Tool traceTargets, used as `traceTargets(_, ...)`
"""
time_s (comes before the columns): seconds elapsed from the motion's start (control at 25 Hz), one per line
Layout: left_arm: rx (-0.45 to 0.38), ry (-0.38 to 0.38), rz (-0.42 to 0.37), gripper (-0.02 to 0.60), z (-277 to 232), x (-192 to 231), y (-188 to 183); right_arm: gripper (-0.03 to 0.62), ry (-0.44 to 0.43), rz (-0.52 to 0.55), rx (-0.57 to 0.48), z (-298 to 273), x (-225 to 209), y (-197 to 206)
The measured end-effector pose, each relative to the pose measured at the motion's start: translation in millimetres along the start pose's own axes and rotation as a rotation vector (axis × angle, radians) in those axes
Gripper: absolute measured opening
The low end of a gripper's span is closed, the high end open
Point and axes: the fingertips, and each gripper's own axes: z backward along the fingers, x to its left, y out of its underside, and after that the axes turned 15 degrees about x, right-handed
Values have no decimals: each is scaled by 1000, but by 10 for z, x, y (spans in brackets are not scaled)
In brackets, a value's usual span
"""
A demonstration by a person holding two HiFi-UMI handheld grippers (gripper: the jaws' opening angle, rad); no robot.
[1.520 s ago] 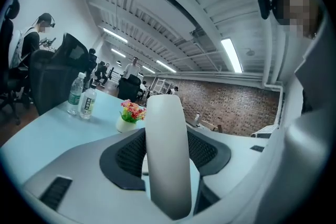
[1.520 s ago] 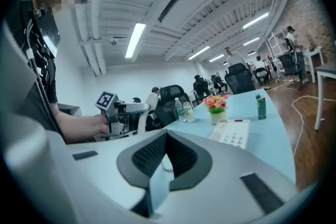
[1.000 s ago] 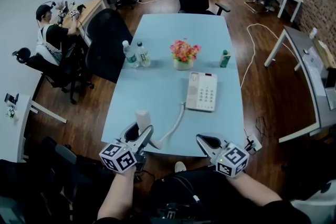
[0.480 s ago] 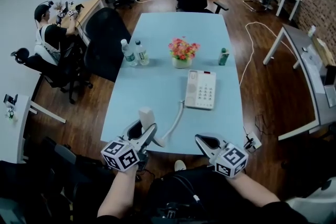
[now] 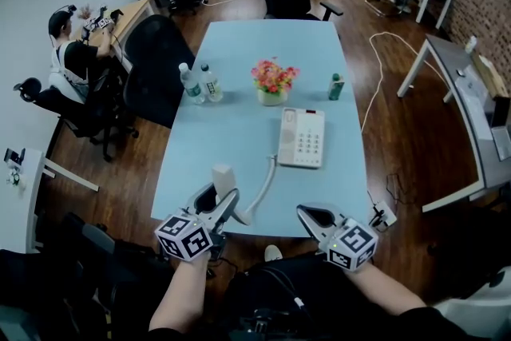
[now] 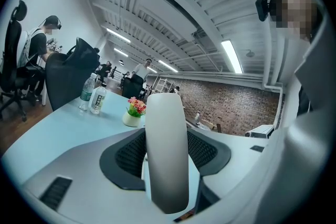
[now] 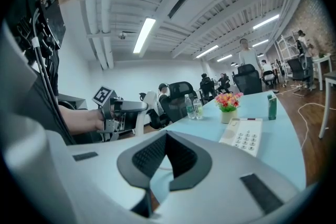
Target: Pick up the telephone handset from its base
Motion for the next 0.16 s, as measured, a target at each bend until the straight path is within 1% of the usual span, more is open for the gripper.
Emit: traceTargets(0.16,-5,-4,-4,235,20,6,-12,15,-7,8,3,-25,9,-14)
